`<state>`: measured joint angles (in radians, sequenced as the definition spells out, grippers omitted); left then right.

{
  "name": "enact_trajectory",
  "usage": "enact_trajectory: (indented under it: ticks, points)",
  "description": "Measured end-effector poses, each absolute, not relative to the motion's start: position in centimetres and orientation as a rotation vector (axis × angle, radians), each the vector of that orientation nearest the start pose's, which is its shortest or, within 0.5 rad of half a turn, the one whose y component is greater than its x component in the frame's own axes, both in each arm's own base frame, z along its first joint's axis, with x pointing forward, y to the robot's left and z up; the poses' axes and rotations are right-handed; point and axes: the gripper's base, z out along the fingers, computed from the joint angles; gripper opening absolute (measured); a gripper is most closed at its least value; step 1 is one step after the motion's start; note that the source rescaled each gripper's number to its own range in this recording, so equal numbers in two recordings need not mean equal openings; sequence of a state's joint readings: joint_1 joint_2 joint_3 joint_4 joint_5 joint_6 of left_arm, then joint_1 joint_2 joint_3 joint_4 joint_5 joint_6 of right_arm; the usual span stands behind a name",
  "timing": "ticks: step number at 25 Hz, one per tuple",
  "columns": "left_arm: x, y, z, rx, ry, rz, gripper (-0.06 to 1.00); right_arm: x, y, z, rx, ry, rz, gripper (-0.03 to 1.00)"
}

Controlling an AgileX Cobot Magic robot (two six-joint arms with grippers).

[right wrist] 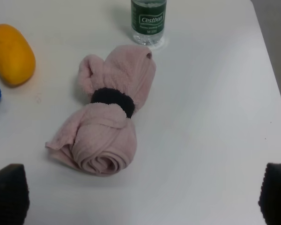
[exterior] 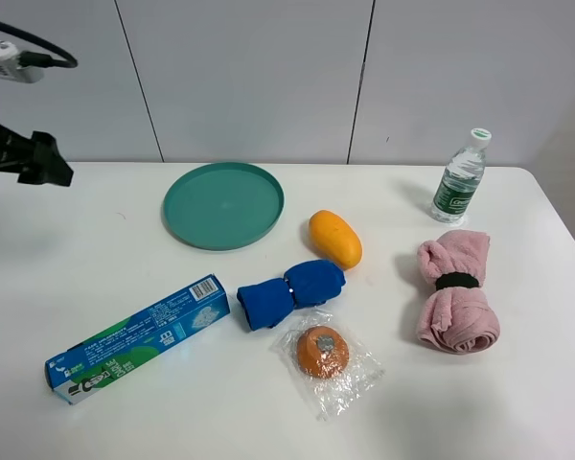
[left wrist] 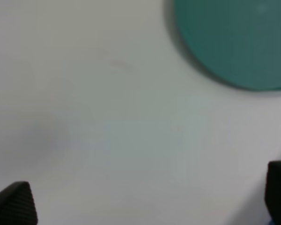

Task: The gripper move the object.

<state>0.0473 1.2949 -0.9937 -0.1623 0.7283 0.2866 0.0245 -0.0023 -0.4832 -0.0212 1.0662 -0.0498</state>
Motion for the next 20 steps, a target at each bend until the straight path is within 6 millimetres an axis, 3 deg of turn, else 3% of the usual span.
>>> enact_trajectory:
  ticks: [7,11,20]
  points:
    - [18.5,2.3,30.8,0.039,2.407,0.026,0.99,-0.4,-0.2,27.2,-0.076,2.063,-0.041,1.0]
    - [14.3,1.8,30.6,0.013,2.36,0.039,0.99,-0.4,-0.2,27.2,-0.076,2.063,-0.041,1.0]
    - [7.2,0.3,29.7,0.024,2.249,0.048,0.99,-0.4,-0.2,27.2,-0.076,2.063,-0.041,1.0]
